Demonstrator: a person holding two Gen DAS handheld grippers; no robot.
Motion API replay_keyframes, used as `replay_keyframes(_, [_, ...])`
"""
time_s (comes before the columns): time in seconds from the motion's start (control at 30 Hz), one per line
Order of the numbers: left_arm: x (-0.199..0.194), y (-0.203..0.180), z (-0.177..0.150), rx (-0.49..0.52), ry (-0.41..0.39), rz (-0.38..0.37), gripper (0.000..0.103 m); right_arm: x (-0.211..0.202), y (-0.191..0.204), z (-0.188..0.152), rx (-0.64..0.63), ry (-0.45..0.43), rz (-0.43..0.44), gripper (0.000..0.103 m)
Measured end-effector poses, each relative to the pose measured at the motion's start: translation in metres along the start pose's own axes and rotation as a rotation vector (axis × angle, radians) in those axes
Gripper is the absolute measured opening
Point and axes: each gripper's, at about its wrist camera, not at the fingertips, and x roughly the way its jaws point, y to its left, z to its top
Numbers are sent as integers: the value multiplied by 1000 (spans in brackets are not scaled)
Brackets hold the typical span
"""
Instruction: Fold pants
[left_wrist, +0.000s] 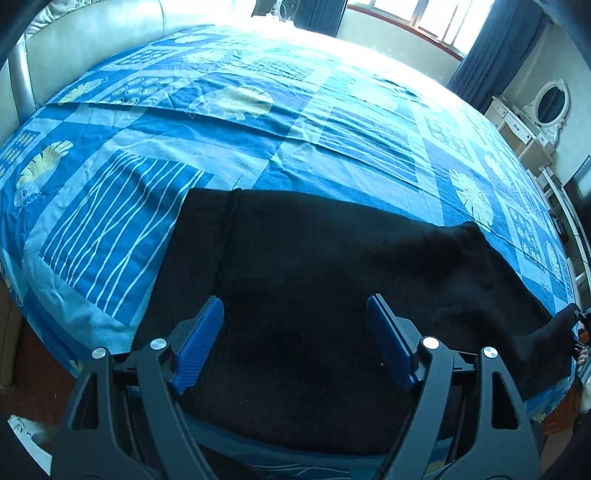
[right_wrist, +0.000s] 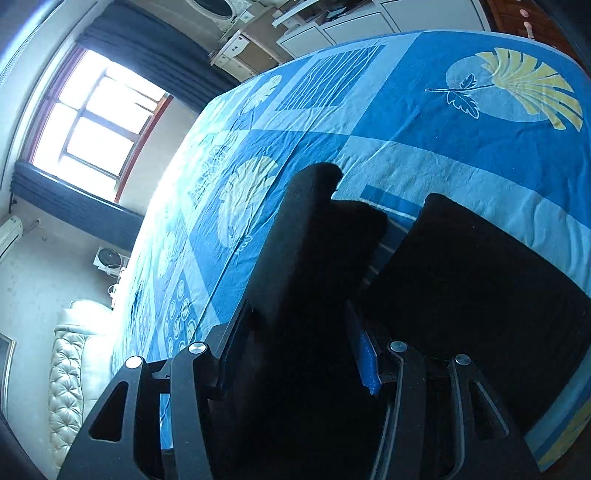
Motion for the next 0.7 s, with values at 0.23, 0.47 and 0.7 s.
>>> replay_keyframes(0.23, [3, 9, -6, -53, 15, 5, 80, -53, -6, -7, -64, -63, 94, 7])
replay_keyframes(0.47, [5, 2, -9, -49, 18, 21, 87, -89, -71, -40, 8, -74, 65, 7])
replay_keyframes(0.7, [12, -6, -10, -5, 16, 57, 90, -75, -104, -45, 71, -1, 80, 8])
